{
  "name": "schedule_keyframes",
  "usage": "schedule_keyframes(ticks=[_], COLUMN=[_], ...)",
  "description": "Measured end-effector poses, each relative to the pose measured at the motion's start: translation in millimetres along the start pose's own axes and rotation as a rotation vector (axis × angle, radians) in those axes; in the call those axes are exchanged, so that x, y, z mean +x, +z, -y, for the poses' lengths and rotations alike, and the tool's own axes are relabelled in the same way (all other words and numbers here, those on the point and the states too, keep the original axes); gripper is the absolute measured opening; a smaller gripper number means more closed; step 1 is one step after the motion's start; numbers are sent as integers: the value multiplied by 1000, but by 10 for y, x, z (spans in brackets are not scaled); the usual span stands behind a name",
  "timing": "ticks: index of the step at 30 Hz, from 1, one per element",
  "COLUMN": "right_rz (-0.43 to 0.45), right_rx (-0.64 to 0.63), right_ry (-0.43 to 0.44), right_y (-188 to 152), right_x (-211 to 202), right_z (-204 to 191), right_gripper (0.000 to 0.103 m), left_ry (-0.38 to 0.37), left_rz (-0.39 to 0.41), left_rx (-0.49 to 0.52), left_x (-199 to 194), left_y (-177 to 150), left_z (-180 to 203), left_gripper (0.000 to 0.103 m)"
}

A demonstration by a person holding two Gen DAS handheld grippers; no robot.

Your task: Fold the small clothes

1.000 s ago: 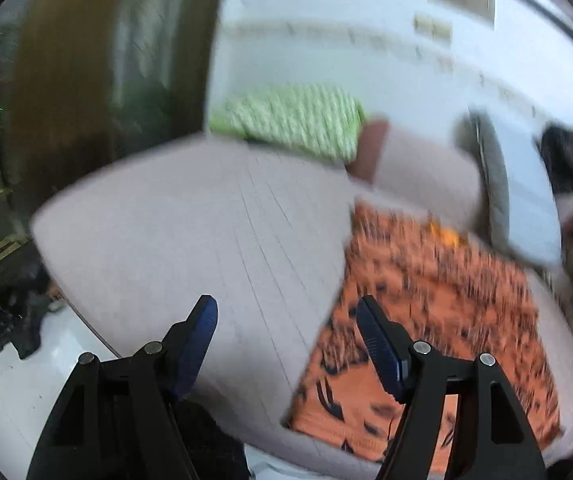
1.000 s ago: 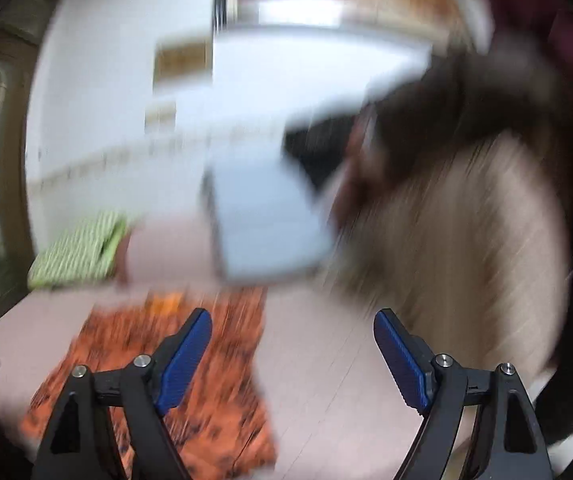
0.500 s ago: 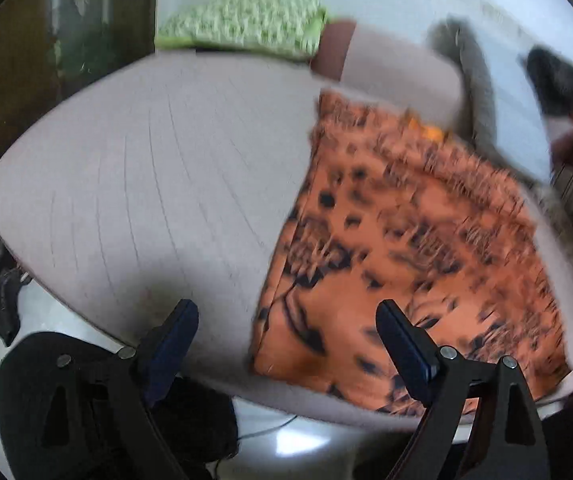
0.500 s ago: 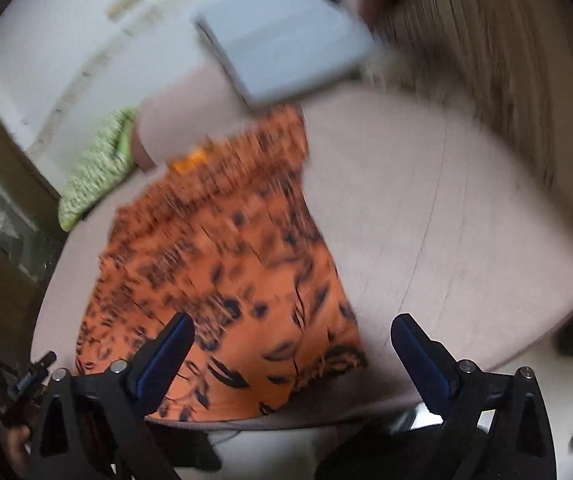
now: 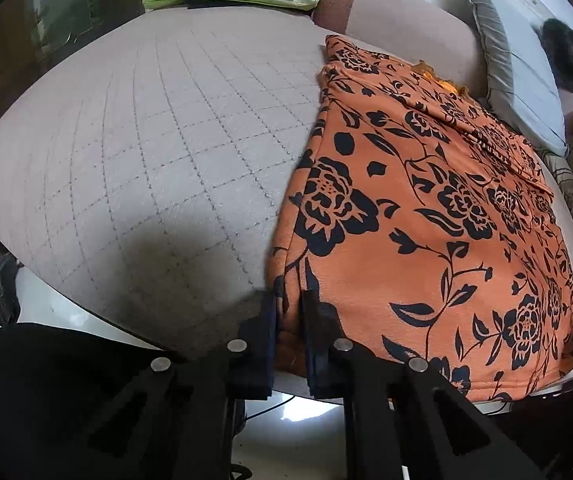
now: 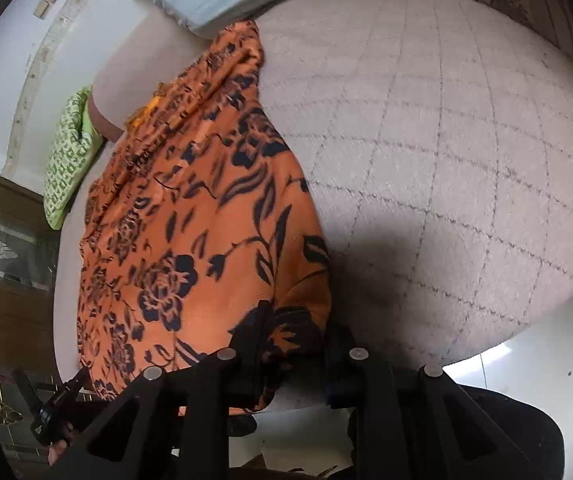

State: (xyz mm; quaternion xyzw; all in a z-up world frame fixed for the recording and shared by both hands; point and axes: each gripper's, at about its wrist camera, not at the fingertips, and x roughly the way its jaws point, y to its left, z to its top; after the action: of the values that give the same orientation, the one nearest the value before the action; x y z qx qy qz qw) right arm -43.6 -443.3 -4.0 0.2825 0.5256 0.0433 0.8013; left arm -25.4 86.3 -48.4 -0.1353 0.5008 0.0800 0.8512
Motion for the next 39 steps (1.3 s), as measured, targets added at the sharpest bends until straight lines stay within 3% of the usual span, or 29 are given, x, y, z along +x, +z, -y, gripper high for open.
schedule_keyframes(ticks=[1, 2, 3, 4, 5, 6, 7, 8, 9, 11, 14, 18, 23, 26, 30, 33, 35, 37, 39], right_rz=[-3, -10, -15, -10, -13, -18, -17, -29, -52, -70, -10, 54, 118, 148, 190, 196, 209, 197, 126], right_rx=[3, 11, 27, 49, 69, 72, 76, 85, 106, 133, 144, 158, 182, 150, 117, 156, 150, 159, 192], right_ry=[-8, -21, -13, 14, 27, 50, 74, 89, 106, 121, 182, 329, 481, 503, 509, 486, 421, 329, 247], right_y=[-4, -10, -8, 2, 18, 40, 53, 66, 74, 75, 95, 224, 615, 1091, 1965, 2749, 3144, 3345, 3322], right_x=[-11, -7, 3, 2, -1, -6, -4, 20, 66, 115, -55, -322, -403, -343, -96, 340, 696, 1076, 1443], right_z=[6, 31, 67, 100, 126, 132, 139, 153, 184, 215, 168, 46, -113, -297, -591, -803, -881, -850, -727], right_gripper=[28, 45, 71, 71, 71, 71, 67, 38, 15, 12, 10, 10, 10, 10, 10, 10, 11, 12, 16], left_ry=[1, -6, -13, -21, -19, -6, 1, -2, -6, -22, -73, -153, -250, -266, -217, -172, -83, -14, -84], left_rz=[-6, -6, -4, 0, 0, -2, -2, 1, -1, -4, 14, 93, 137, 169, 269, 328, 359, 309, 225], left_rx=[-6, -15, -21, -24, -20, -7, 7, 24, 41, 35, -22, -75, -140, -134, -102, -137, -131, -129, -158], left_x=[27, 39, 26, 28, 31, 44, 44, 51, 31, 0, -142, -419, -524, -512, -344, -55, 279, 611, 775], left_y=[3, 3, 0, 0, -7, -4, 3, 21, 29, 50, 115, 312, 764, 1224, 2143, 2883, 3322, 3520, 3462], left_z=[3, -1, -9, -1, -6, 19, 38, 67, 87, 85, 2, -57, -54, 22, 223, 374, 504, 534, 394], left_gripper=[17, 25, 38, 48, 48, 47, 24, 9, 7, 6, 6, 6, 6, 6, 1, 1, 2, 3, 6])
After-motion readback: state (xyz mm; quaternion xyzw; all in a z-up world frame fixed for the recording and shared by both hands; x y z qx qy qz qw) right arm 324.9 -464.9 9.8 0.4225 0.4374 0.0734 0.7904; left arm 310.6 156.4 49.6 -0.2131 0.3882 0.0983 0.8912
